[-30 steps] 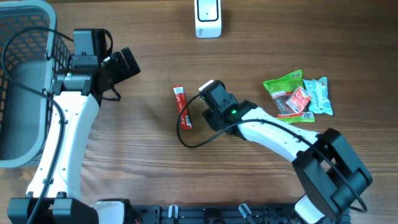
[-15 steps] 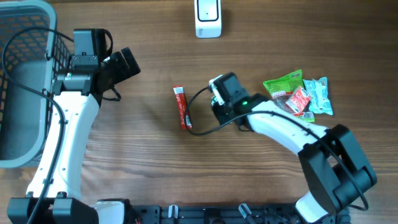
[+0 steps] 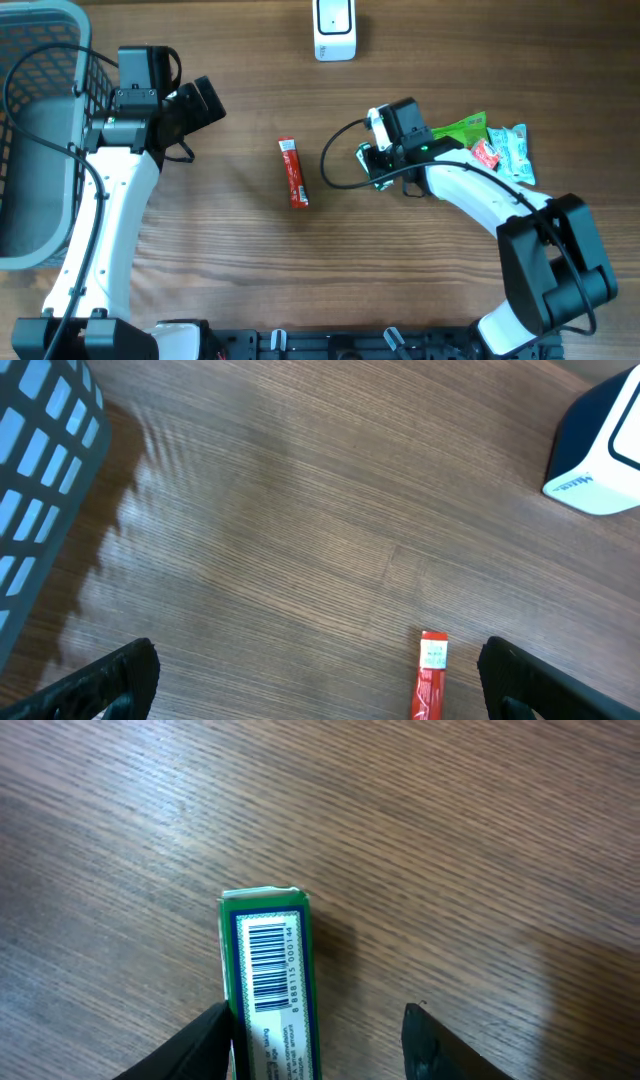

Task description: Scan the item barcode

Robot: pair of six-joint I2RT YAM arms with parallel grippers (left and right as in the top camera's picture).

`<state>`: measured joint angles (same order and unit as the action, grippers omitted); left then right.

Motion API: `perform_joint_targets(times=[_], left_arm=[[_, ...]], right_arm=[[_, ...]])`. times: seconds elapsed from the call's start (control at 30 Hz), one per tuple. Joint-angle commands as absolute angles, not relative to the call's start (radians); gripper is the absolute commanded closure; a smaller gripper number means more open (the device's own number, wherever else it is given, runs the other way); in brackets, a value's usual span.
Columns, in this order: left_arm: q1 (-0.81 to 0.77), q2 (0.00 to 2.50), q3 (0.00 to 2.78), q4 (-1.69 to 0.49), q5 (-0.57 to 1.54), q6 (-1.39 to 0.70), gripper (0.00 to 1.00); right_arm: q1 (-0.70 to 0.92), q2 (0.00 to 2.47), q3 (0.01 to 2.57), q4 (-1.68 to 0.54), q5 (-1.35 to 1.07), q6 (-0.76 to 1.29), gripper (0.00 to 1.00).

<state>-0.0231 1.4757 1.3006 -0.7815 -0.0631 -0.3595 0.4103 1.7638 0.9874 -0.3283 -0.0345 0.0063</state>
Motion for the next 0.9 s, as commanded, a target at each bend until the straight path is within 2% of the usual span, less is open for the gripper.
perform_joint_targets(times=[0.0, 0.13, 0.37, 0.67, 0.87], left_arm=[[-0.017, 1.48, 1.307, -0.78, -0.076, -0.347, 0.0], [-0.017, 1.48, 1.308, -0.78, -0.076, -0.347, 0.0], [-0.017, 1.48, 1.308, -0.78, -0.076, -0.347, 0.0], [-0.017, 1.48, 1.308, -0.78, -0.076, -0.347, 0.0], [-0.017, 1.48, 1.308, -0.78, -0.076, -0.348, 0.0]], right_arm=[[0.401, 1.745, 1.018, -0.325, -0.054, 0.0, 0.46], [0.4, 1.729, 1.018, -0.329, -0.023, 0.0, 0.46], [0.393, 1.729, 1.019, -0.342, 0.191, 0.002, 0.45], [0.392, 1.657, 1.041, -0.424, -0.073, 0.0, 0.45], [0.393, 1.624, 1.035, -0.503, -0.067, 0.001, 0.45]])
